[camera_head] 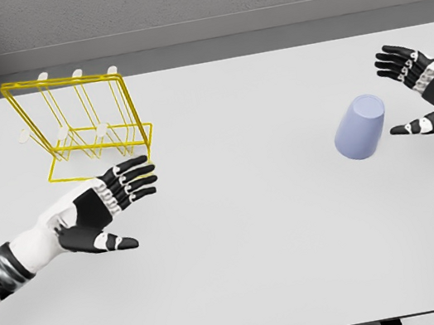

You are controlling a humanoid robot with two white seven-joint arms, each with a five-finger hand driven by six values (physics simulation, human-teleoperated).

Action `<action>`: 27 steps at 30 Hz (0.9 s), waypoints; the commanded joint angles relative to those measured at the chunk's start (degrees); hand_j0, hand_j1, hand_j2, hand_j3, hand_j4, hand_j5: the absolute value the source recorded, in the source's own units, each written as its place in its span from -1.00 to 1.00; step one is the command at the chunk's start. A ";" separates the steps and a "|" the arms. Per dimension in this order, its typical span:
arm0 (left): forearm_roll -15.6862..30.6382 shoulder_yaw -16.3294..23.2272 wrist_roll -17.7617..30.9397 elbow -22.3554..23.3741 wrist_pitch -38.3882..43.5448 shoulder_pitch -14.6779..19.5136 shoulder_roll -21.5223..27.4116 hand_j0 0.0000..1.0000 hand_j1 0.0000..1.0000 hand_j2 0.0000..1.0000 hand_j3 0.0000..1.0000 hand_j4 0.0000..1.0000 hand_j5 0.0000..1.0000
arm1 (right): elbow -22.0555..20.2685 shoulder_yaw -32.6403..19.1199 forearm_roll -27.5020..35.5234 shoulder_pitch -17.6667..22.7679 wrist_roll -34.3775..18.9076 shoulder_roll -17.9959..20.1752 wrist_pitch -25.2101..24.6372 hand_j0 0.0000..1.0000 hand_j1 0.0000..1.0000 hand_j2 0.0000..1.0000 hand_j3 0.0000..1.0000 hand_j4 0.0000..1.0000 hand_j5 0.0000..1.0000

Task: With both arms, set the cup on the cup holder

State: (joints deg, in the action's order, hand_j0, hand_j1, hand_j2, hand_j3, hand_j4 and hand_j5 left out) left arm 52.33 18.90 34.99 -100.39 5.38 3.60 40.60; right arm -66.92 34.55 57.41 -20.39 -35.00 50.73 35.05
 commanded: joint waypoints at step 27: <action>-20.60 3.16 0.01 8.89 -8.99 6.68 -17.13 1.00 1.00 1.00 1.00 1.00 1.00 | 8.91 -0.54 -3.26 1.50 0.00 -3.00 -2.36 1.00 1.00 1.00 1.00 1.00 1.00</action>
State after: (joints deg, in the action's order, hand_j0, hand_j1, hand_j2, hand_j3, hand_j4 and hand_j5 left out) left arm 32.83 21.86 35.00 -93.67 -1.55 10.28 25.86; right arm -58.37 34.11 53.87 -18.90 -35.00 48.00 34.00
